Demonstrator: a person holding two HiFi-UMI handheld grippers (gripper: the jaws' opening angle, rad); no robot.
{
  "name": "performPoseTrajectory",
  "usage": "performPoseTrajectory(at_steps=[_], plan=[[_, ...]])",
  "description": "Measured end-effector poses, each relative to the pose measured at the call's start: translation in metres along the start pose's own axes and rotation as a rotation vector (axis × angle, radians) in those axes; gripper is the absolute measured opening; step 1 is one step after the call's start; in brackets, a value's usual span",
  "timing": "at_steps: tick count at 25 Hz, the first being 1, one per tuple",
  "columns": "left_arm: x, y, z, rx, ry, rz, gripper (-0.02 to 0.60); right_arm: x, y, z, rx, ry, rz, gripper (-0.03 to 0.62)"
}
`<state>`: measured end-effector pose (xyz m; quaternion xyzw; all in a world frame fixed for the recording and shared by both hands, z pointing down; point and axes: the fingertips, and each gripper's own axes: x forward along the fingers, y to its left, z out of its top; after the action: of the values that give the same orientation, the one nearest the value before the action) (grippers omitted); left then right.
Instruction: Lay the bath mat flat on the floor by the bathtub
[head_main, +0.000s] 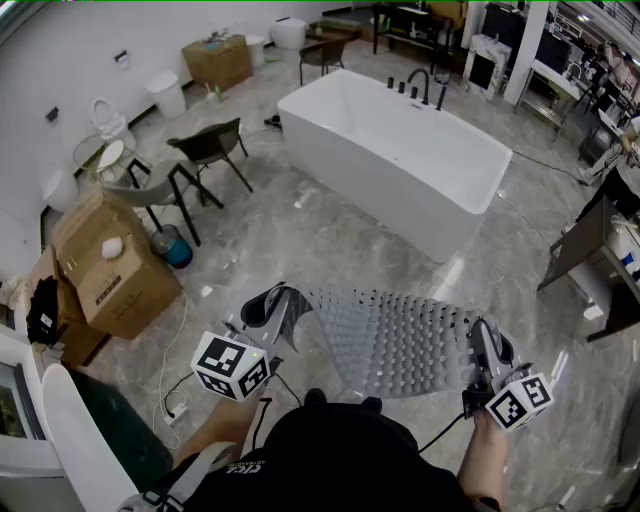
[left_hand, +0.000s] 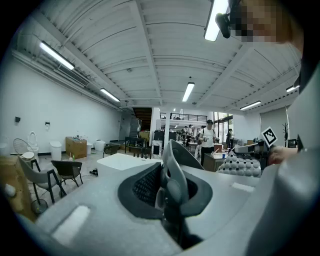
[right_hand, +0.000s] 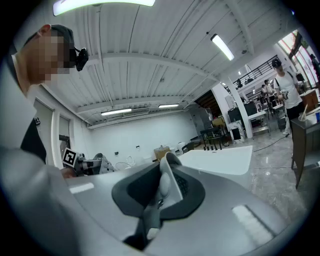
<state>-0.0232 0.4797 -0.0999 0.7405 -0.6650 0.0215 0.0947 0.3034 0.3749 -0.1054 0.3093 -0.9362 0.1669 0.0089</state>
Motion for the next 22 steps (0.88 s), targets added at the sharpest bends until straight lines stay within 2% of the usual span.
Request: performPoseTrajectory(at_steps=[7,12,22], plan=[[-0.007,0.01,-0.003,-0.003,0.006,0.001,0.018,0.004,0.008,-0.004,0.006,0.001,-0.002,0.011],[-0.016,0.028,-0.006,-0.006,0.01,-0.002,0.018,0.018,0.029,-0.011,0.016,0.006,0.026,0.014],[-0.053,0.098,-0.014,-0.028,-0.005,0.045,0.018,0.074,0.076,-0.028,0.071,0.01,0.066,0.017]])
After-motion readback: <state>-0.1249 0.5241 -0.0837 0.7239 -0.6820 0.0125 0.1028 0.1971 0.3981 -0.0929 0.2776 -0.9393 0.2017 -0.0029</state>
